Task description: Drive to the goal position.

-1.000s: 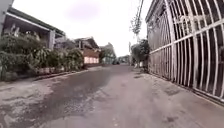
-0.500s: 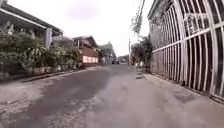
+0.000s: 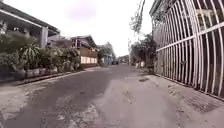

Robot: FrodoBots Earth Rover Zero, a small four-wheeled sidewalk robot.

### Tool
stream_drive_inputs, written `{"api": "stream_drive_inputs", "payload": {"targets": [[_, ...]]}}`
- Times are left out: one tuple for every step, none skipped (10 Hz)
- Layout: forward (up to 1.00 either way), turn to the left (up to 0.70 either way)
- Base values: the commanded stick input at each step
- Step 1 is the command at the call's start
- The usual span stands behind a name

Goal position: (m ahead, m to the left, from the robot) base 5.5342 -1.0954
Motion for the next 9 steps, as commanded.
{"api": "stream_drive_inputs", "payload": {"targets": [[0.70, 0.00], [0.70, 0.00], [0.70, 0.00], [0.70, 0.00], [0.70, 0.00], [0.70, 0.00], [0.70, 0.00], [0.70, 0.00], [0.70, 0.00]]}}
